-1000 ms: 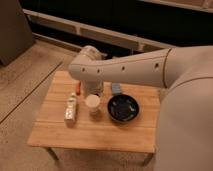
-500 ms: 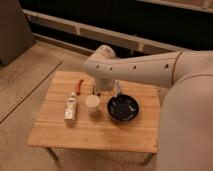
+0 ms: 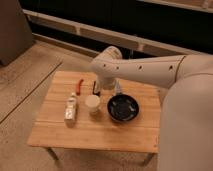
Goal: Place the ceramic cup in the ceramic bowl
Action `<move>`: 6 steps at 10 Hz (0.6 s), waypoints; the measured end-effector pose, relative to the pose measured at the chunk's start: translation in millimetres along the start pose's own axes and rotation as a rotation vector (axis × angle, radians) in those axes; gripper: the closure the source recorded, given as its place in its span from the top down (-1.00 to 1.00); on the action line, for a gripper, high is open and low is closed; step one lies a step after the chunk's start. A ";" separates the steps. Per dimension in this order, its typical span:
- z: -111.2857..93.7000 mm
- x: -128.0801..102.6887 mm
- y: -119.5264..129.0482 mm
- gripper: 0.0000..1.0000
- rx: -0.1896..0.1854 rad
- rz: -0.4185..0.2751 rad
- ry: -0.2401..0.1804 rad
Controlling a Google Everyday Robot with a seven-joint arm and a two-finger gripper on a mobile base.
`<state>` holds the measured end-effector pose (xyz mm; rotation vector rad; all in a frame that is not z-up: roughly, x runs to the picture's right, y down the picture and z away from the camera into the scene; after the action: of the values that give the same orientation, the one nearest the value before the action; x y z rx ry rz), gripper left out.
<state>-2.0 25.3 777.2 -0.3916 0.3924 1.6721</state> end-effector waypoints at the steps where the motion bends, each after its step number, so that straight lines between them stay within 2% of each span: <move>1: 6.6 2.5 3.9 0.30 0.001 -0.010 0.016; 4: 25.7 7.8 22.2 0.30 0.014 -0.049 0.063; 6: 37.1 8.4 20.7 0.30 0.035 -0.047 0.093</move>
<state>-24.8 47.3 806.6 -0.4502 0.4772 1.6030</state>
